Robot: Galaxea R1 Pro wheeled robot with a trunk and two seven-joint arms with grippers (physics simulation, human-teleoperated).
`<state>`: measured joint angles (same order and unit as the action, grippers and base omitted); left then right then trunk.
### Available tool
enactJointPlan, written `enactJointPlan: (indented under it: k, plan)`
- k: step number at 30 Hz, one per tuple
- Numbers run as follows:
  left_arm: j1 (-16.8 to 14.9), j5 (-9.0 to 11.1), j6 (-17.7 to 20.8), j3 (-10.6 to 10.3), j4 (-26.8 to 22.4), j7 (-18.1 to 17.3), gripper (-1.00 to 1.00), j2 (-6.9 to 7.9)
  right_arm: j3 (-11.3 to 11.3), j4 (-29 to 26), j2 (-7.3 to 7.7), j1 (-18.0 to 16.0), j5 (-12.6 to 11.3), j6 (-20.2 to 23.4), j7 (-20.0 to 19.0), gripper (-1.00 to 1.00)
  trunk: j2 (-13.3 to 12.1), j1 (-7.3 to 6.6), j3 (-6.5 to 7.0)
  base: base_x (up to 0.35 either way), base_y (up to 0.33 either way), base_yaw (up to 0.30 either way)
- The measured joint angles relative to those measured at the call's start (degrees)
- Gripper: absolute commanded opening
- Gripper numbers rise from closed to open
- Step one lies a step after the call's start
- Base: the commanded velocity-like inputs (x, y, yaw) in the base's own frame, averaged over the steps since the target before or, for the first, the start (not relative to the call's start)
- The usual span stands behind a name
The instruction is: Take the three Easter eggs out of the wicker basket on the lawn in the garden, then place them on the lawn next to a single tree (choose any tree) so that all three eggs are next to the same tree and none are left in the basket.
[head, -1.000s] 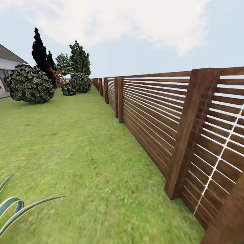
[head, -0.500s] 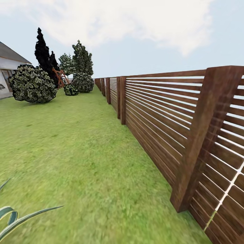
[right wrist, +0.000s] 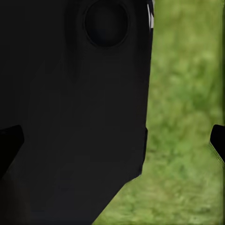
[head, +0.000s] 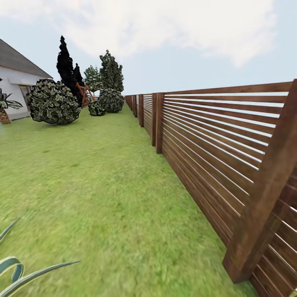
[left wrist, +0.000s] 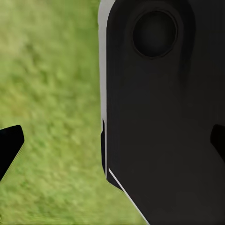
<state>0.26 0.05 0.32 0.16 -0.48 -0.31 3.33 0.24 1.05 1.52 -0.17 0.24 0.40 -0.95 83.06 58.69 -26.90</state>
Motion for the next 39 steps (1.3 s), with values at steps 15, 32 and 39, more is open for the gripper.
enactJointPlan:
  k: [15,32,39]
  plan:
    - [0.00,-0.07,0.00,0.00,0.00,0.01,1.00,0.00,0.00,-0.01,0.00,0.00,0.00,0.00,0.00,1.00,0.00,0.00,0.00,0.326,0.000,0.000]
    - [0.00,-0.04,0.00,0.00,0.00,0.01,1.00,0.00,0.00,0.00,0.05,0.01,-0.03,-0.02,0.00,1.00,0.00,0.00,0.00,0.326,0.000,0.046]
    - [0.00,-0.05,0.00,0.00,0.00,0.02,1.00,0.00,0.00,-0.01,0.05,0.00,-0.08,-0.08,0.00,1.00,0.00,0.00,0.00,0.326,0.000,0.247]
